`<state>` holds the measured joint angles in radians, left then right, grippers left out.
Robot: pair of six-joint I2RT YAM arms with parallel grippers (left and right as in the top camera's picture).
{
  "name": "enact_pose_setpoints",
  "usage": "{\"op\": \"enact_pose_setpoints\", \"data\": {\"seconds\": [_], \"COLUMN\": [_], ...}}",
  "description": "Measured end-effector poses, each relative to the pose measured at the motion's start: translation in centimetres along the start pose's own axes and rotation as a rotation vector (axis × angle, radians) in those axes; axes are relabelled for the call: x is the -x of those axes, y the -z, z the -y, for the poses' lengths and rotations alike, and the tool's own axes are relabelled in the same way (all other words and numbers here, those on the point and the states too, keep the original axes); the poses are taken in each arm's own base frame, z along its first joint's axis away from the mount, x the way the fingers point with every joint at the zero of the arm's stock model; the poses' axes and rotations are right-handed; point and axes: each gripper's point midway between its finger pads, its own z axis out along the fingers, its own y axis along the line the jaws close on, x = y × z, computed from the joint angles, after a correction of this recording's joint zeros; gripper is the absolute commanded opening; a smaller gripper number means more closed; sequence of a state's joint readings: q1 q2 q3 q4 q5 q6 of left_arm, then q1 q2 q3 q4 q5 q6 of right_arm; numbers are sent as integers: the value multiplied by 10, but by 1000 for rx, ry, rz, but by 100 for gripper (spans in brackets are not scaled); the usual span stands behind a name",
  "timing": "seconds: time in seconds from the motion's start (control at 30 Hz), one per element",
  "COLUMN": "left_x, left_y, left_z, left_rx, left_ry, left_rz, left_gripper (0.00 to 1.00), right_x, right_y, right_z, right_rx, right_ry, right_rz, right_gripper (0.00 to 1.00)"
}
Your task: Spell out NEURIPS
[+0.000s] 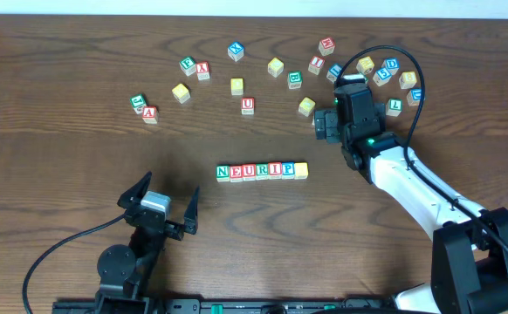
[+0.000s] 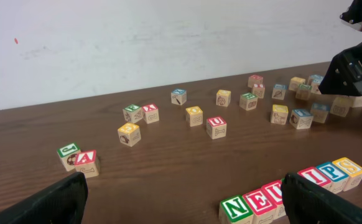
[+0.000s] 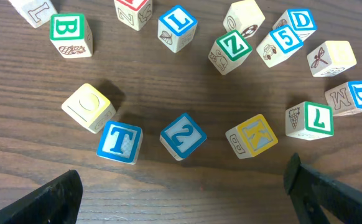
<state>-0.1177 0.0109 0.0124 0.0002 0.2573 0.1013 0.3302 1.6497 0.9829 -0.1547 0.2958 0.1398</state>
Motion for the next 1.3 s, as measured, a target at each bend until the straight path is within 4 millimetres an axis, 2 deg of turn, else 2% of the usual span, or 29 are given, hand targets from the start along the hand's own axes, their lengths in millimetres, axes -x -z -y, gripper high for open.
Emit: {"op": "enact_pose_setpoints", "data": {"seconds": [0.63,0.8,0.93,1.17,1.3], "left_x": [0,0,0,0,0], "left_y": [0,0,0,0,0], "left_z": [1,1,1,1,1], "left_rx": [-3,-3,-3,-3,-3], "left_ry": [0,0,0,0,0], "left_rz": [0,0,0,0,1], "left_gripper": [98,97,98,97,98], "right_x": [0,-10,-5,34,35], "right_y": [0,1,4,33,59], "right_z": [0,2,0,-7,0], "right_rx": [0,-5,10,81,94], "right_ry": [0,12,9,64,65], "right_rz": [0,-39,-24,140,255], "right_gripper": [99,99,99,99,99]}}
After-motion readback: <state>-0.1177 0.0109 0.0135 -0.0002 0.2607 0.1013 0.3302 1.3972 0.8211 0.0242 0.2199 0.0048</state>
